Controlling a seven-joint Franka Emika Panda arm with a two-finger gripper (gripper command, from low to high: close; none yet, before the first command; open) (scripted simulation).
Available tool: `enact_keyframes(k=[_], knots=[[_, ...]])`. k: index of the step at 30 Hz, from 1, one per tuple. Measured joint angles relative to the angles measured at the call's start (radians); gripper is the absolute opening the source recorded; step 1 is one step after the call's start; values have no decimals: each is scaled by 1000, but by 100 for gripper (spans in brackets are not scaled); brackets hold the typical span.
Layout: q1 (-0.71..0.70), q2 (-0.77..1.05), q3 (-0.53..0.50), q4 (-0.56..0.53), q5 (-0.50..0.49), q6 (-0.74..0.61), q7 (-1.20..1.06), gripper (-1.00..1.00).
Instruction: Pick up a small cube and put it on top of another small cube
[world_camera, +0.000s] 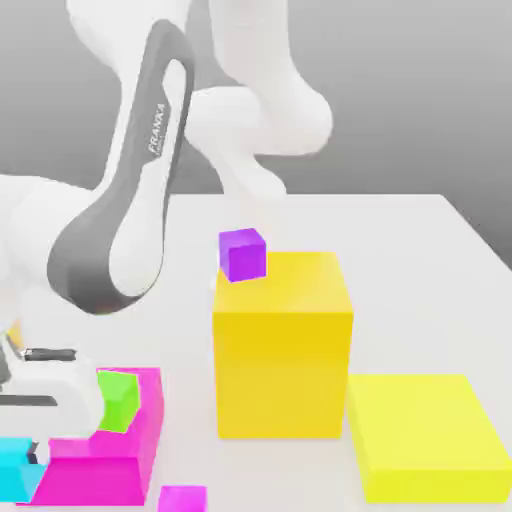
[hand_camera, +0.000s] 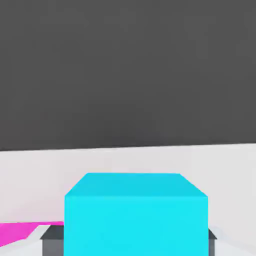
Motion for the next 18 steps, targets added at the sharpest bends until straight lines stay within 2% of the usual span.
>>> enact_keyframes(k=[5,11,15,16,18], knots=[[43,-181,-20,-125,-89,-44,168,-100],[46,-387,5,-272,-196,-87,366,-100],[59,-301,-2,-322,-158,46,354,-100],[58,-281,1,-328,-149,70,348,100],[54,-281,1,-328,-149,70,348,100]])
